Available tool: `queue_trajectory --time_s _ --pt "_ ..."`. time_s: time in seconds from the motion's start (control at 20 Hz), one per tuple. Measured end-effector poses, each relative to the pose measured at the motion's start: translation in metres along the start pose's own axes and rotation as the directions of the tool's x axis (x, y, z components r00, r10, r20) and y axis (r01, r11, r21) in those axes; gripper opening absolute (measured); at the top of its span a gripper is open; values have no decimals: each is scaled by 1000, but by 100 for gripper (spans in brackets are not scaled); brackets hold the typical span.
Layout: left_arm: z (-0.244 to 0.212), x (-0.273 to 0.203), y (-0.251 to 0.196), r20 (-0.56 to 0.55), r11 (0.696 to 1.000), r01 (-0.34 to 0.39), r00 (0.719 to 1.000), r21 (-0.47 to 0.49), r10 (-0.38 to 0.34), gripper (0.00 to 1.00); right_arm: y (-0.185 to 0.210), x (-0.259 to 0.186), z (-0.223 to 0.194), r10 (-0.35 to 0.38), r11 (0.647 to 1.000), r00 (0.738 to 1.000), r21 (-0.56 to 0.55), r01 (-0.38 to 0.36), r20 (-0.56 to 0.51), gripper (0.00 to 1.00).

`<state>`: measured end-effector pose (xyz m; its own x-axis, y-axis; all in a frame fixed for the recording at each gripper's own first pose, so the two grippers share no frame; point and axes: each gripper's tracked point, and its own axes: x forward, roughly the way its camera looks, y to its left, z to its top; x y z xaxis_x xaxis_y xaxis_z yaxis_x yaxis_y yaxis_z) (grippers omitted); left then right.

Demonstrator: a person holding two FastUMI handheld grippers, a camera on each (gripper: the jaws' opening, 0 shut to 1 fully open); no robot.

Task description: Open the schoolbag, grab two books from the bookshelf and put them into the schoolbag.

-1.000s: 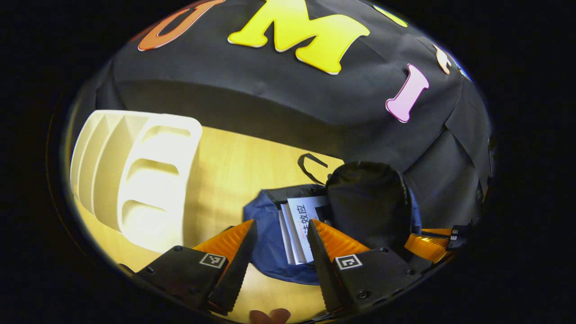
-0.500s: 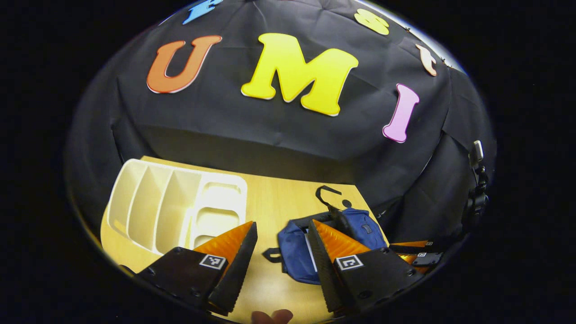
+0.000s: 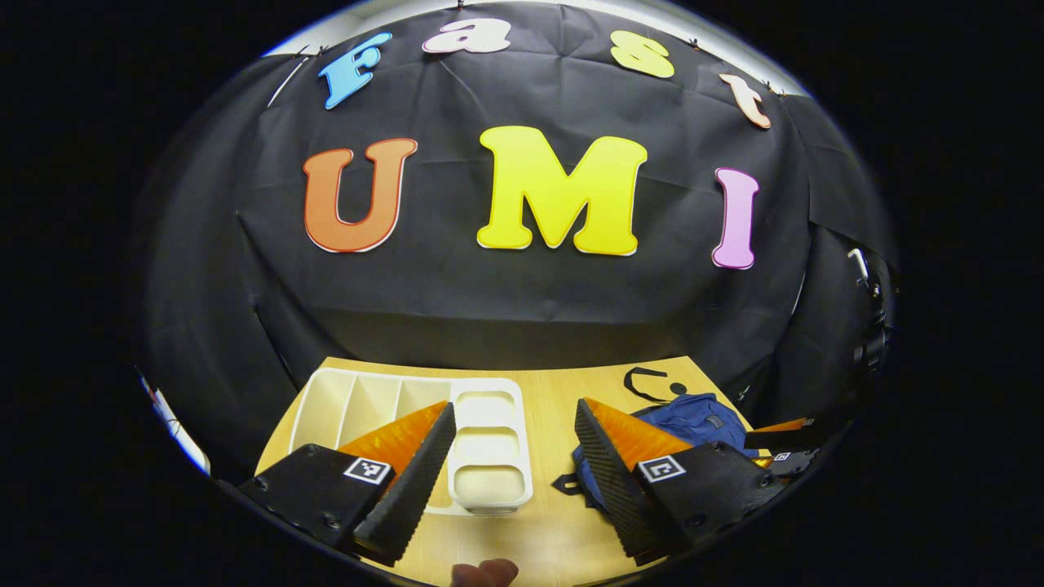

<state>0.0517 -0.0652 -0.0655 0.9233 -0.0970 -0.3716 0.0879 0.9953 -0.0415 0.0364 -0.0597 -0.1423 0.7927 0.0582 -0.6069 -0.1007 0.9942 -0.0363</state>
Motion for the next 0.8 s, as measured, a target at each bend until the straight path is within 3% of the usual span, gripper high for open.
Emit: queue_trajectory --time_s 0.25,0.45,0.6,0.7,0.8 --pt "11 -13 14 49 997 -36 998 62 33 96 1 -10 11 -32 999 998 12 31 62 89" --pt "6 -23 17 0 974 -28 1000 223 29 97 5 -14 19 -46 999 994 -18 48 101 94" --pt "-21 -30 17 -128 951 46 992 304 -7 98 14 -15 18 -40 999 994 -27 43 106 92" --pt "-18 -38 25 -128 940 25 992 340 20 98 20 -14 19 -36 999 993 -22 39 108 92" --pt "-5 -43 34 -62 948 -25 997 316 47 99 25 -18 23 -30 1000 991 -3 31 131 92"
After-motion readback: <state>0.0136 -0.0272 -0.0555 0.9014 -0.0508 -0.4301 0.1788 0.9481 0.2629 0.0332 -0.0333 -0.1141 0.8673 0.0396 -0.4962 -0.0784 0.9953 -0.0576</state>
